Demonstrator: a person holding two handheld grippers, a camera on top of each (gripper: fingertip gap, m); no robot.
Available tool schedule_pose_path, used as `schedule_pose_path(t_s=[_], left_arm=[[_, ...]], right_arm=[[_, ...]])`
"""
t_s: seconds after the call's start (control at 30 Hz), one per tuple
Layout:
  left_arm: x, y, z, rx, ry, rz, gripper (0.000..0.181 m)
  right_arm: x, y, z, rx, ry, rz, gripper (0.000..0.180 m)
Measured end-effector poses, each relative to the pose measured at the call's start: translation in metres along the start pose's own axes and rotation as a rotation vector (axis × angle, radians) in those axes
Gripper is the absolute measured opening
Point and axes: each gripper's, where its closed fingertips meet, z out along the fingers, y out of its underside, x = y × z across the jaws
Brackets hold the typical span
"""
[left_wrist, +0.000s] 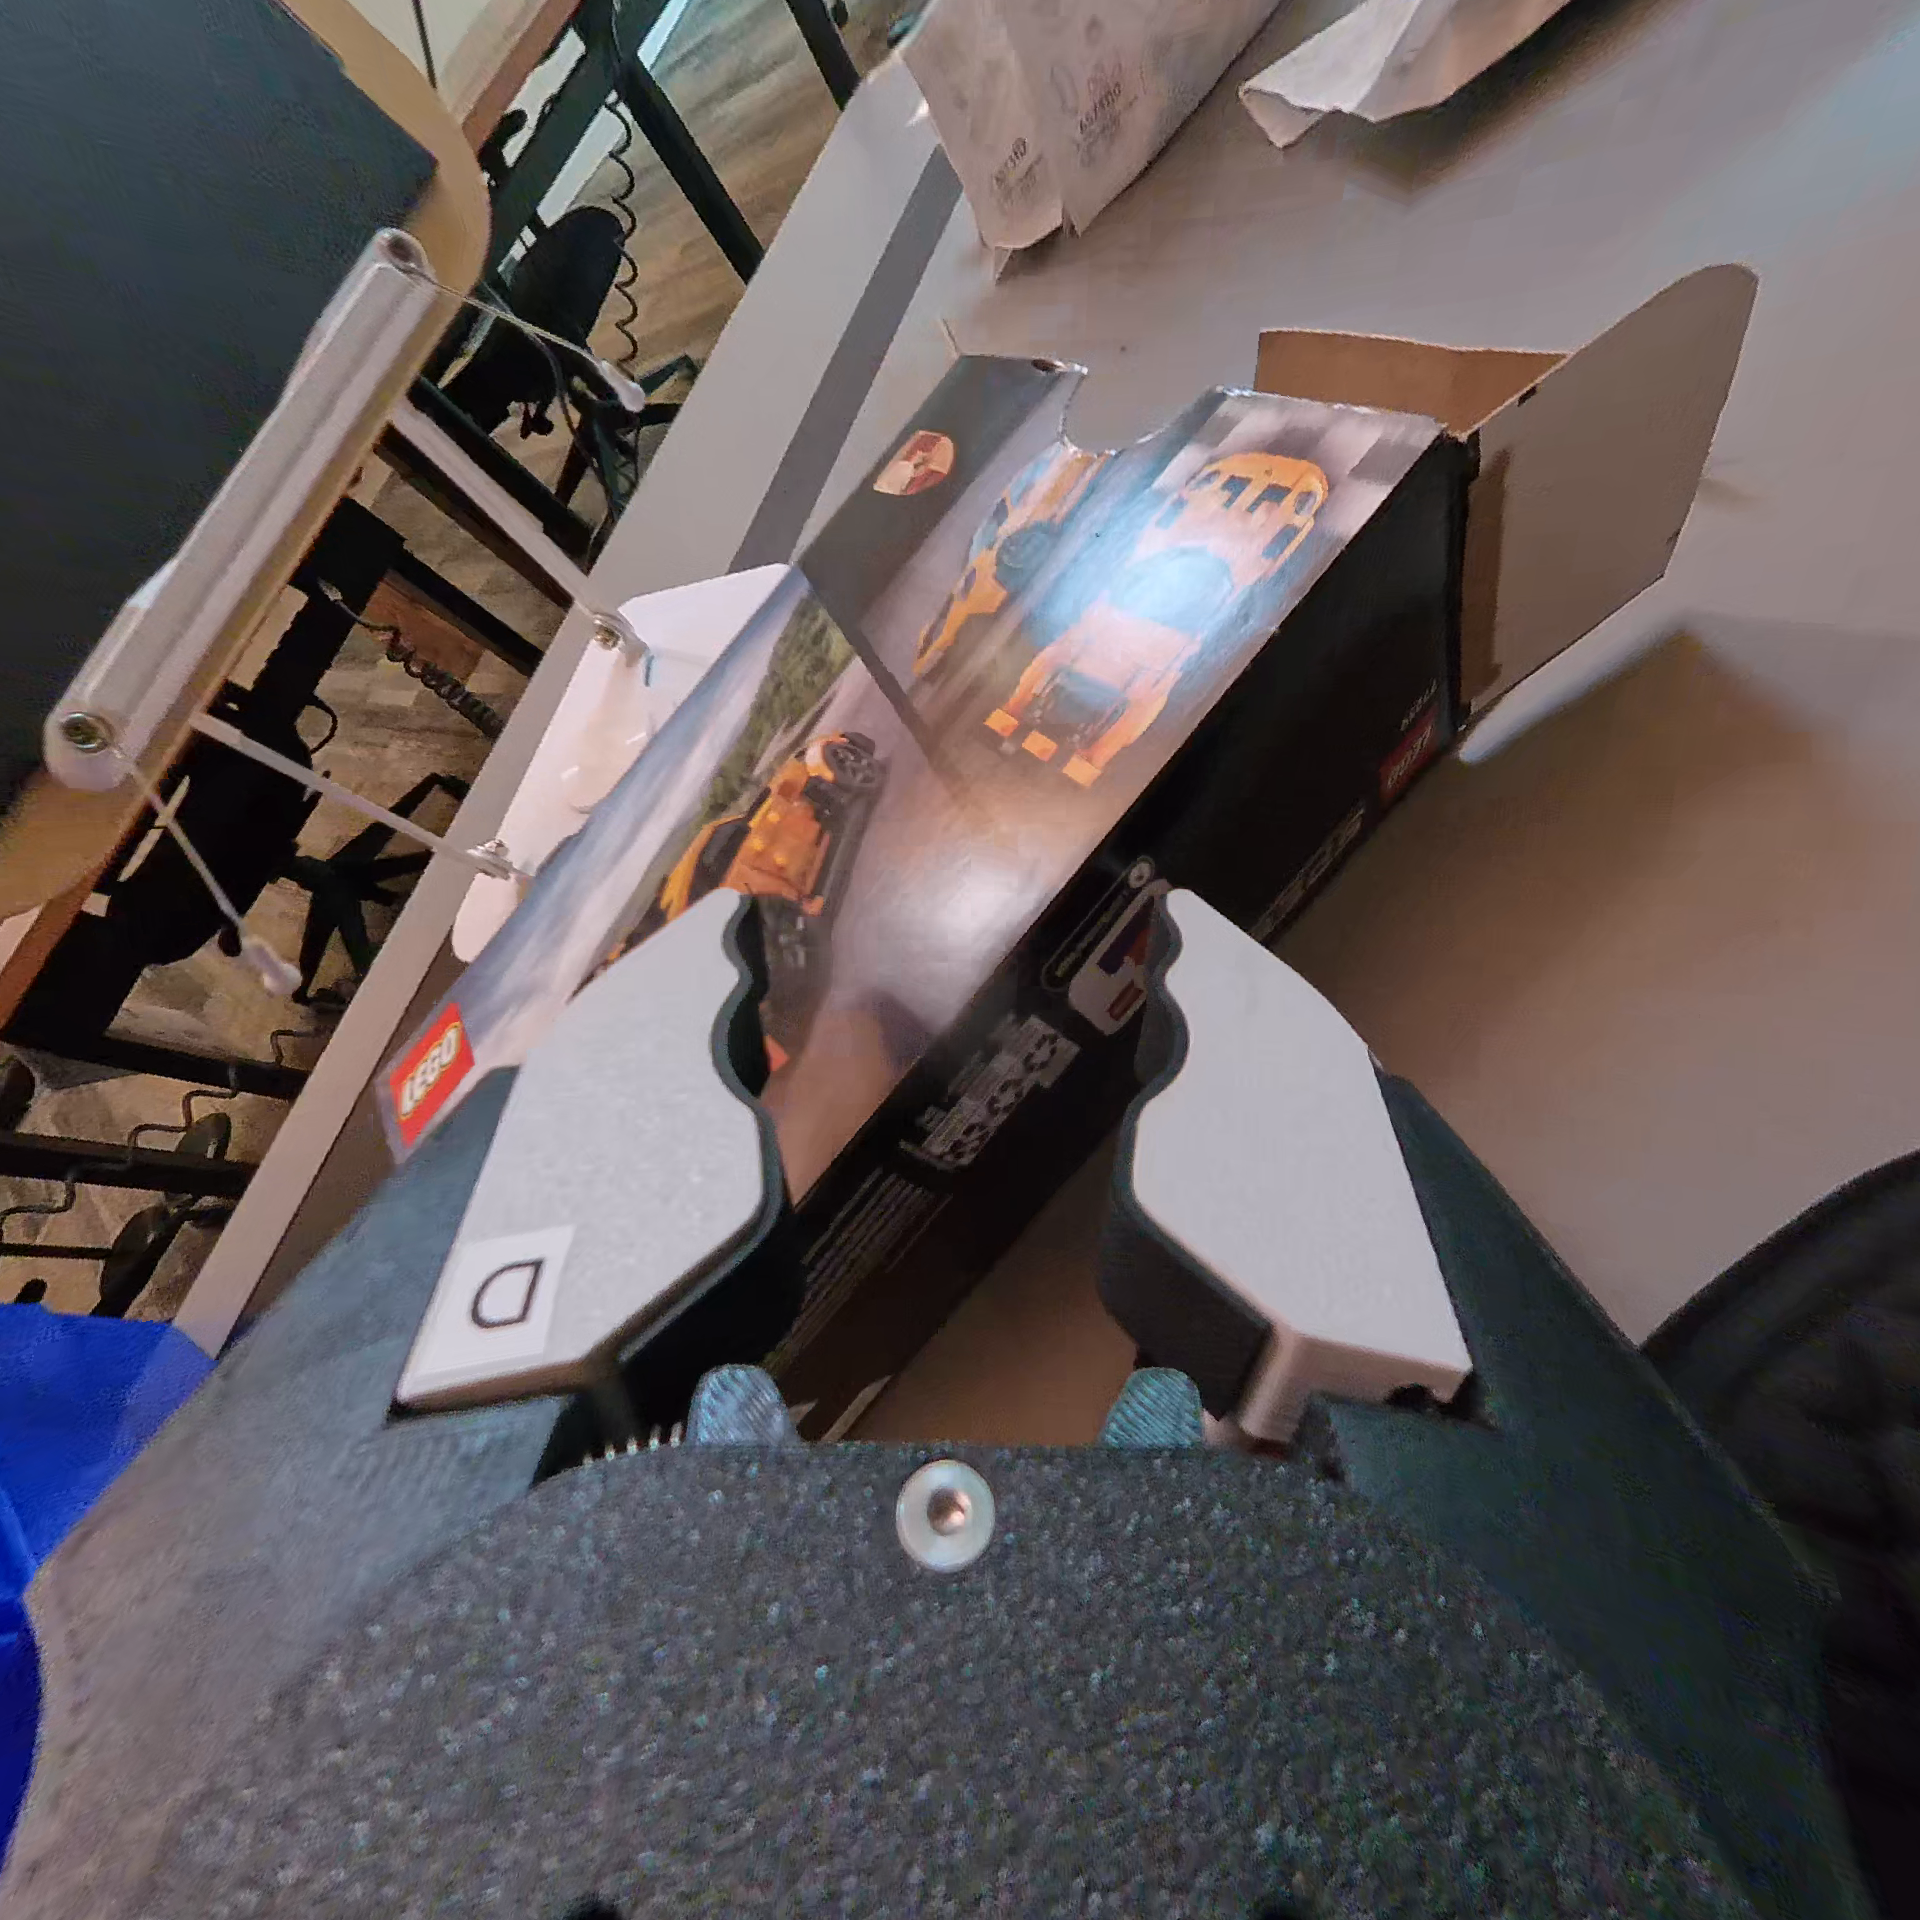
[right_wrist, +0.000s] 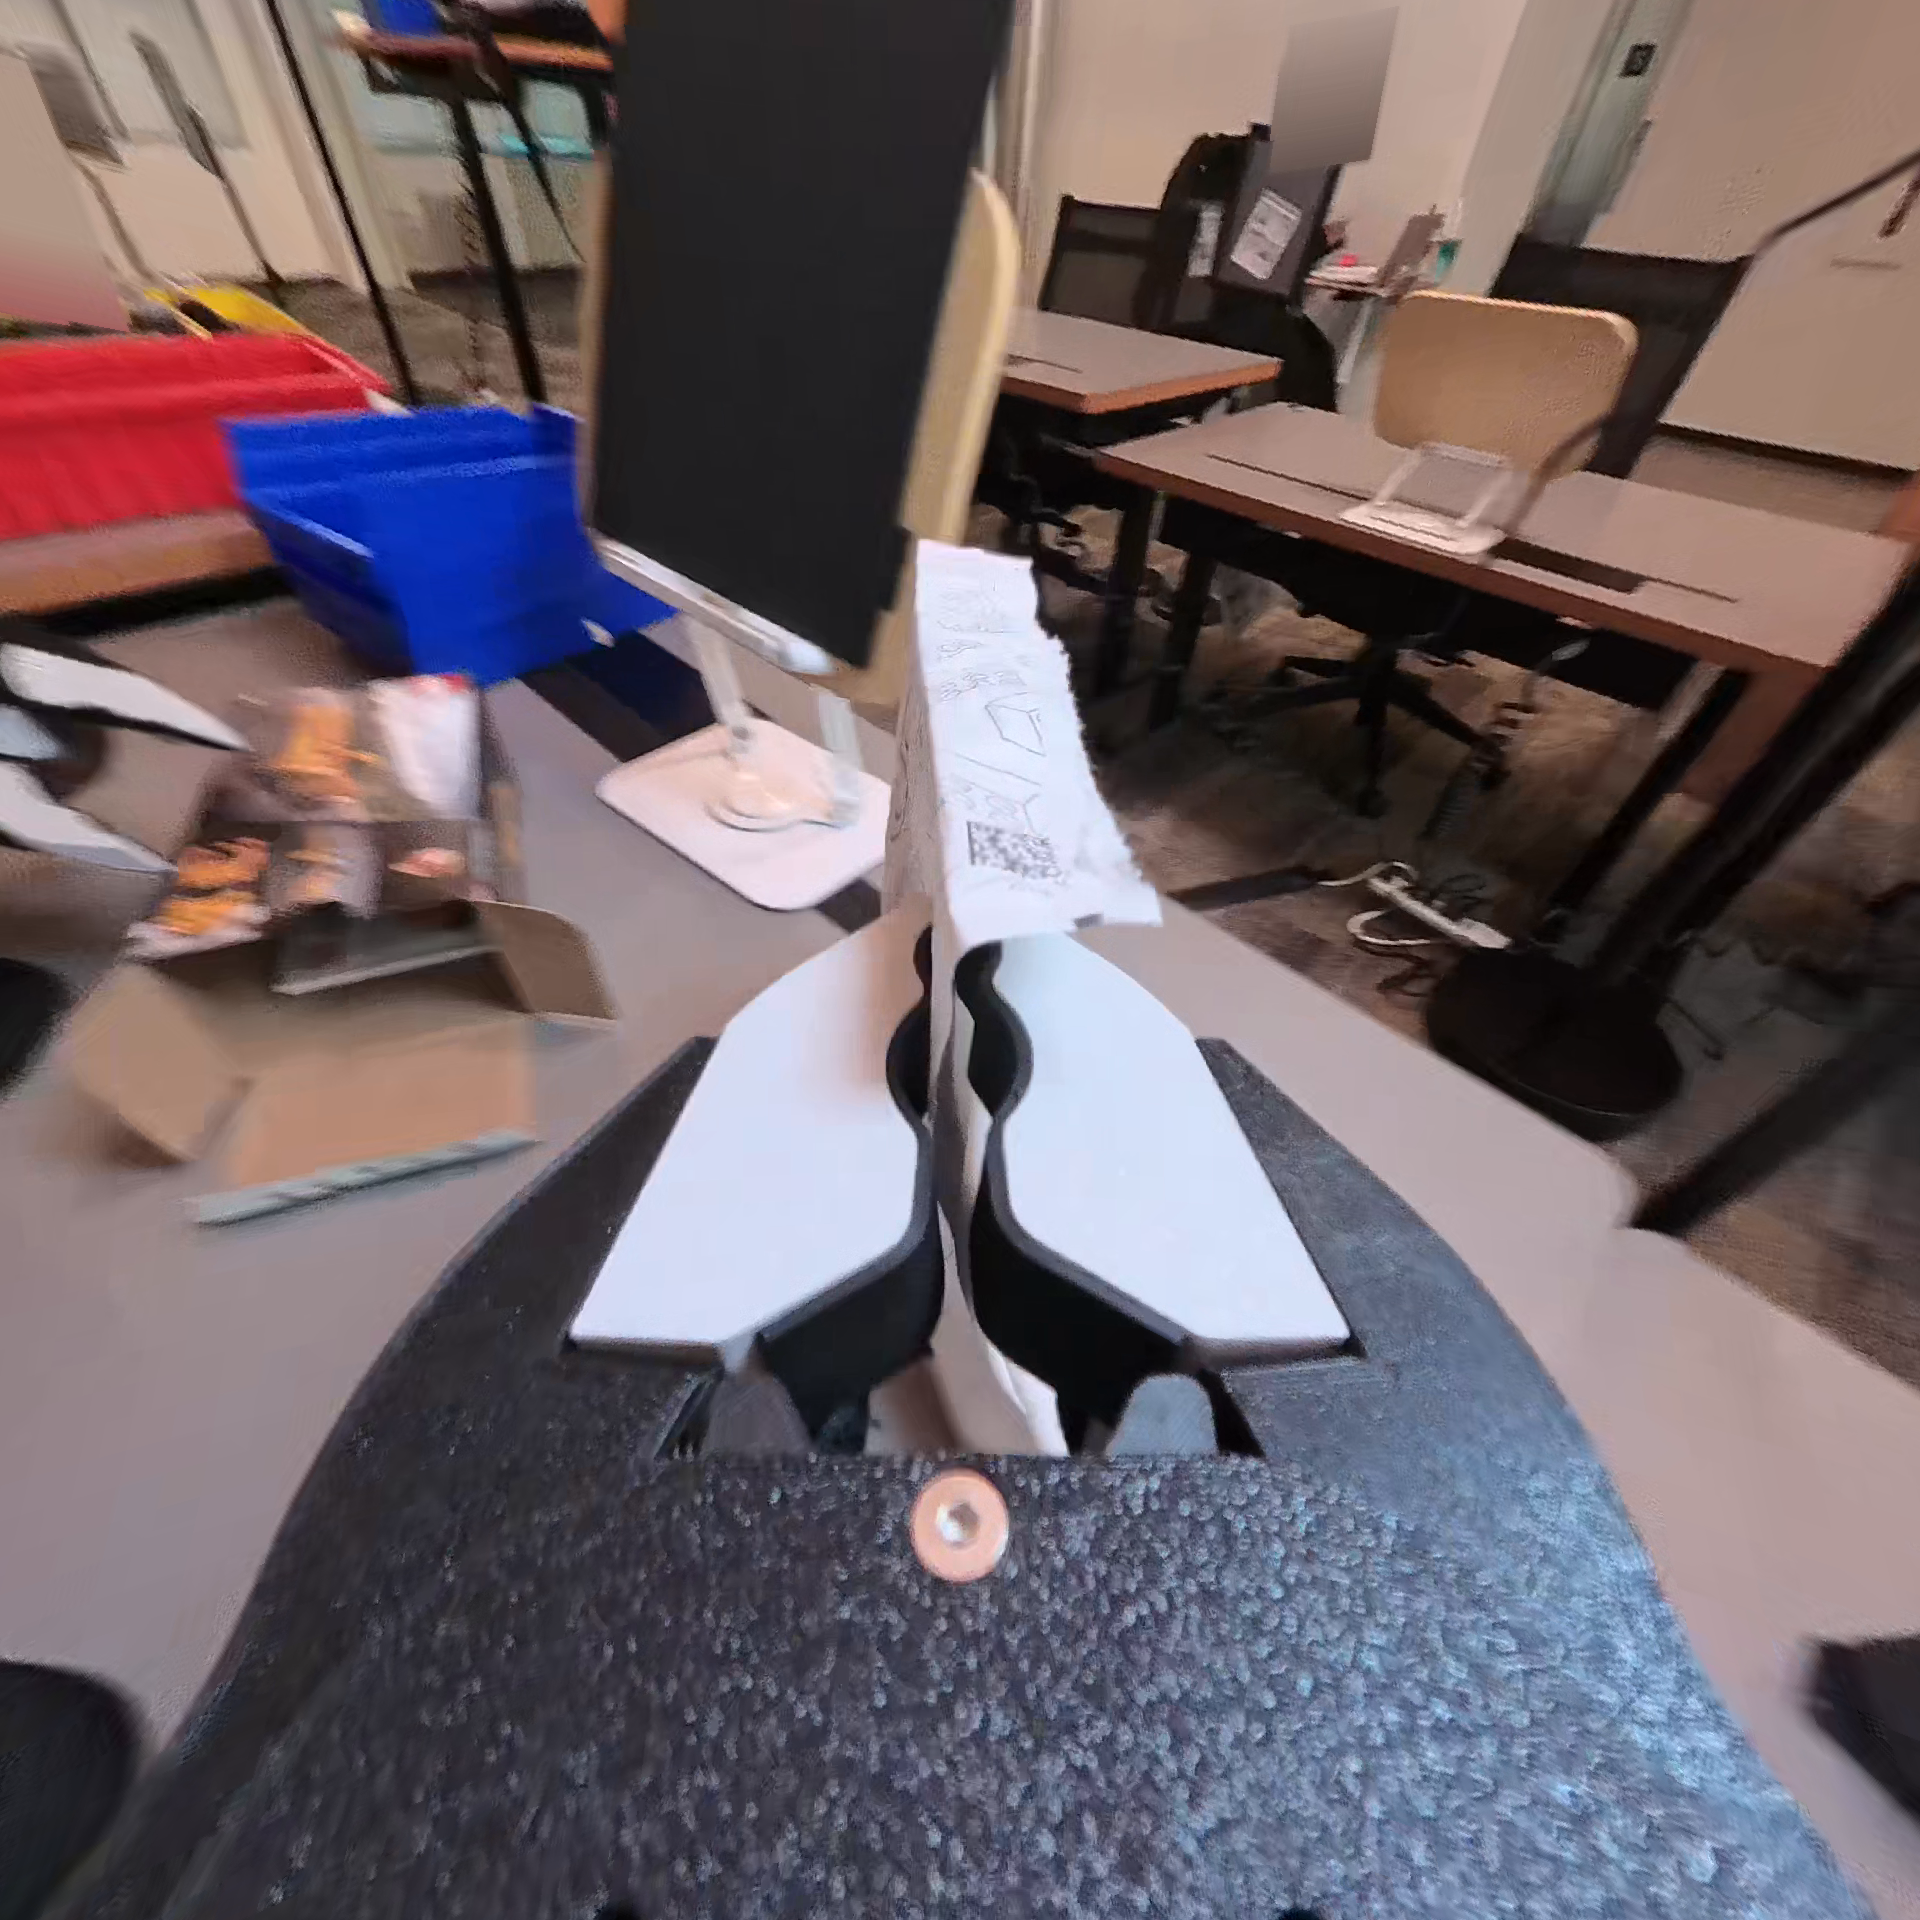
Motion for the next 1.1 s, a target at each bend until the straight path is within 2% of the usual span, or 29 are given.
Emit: schedule_pose_path(t_s=[0.03, 0.13, 0.37, 0.47, 0.7, 0.83, 1.0, 1.1], left_arm=[[-0.004, 0.001, -0.004, 0.004, -0.006, -0.008, 0.067], [-0.024, 0.01, -0.018, 0.007, -0.053, -0.059, 0.064], [-0.065, 0.052, -0.045, 0.043, -0.09, -0.307, 0.065], [-0.074, 0.066, -0.048, 0.068, -0.078, -0.381, 0.067], [-0.082, 0.074, -0.051, 0.114, -0.051, -0.445, 0.068], [-0.078, 0.074, -0.055, 0.121, -0.063, -0.435, 0.068], [-0.072, 0.072, -0.054, 0.118, -0.064, -0.409, 0.067], [-0.07, 0.066, -0.052, 0.12, -0.06, -0.393, 0.067]], right_arm=[[-0.023, 0.0, -0.003, 0.014, -0.026, 0.043, 0.0], [-0.092, 0.018, -0.006, 0.039, -0.098, 0.195, 0.0], [-0.212, 0.093, -0.005, 0.067, -0.215, 0.669, 0.0], [-0.244, 0.117, 0.004, 0.09, -0.265, 0.803, 0.0], [-0.267, 0.11, 0.026, 0.187, -0.452, 1.026, 0.0], [-0.273, 0.118, 0.039, 0.089, -0.464, 0.941, 0.0], [-0.28, 0.138, 0.039, 0.007, -0.382, 0.514, 0.003], [-0.273, 0.152, 0.034, -0.075, -0.22, 0.212, 0.034]])
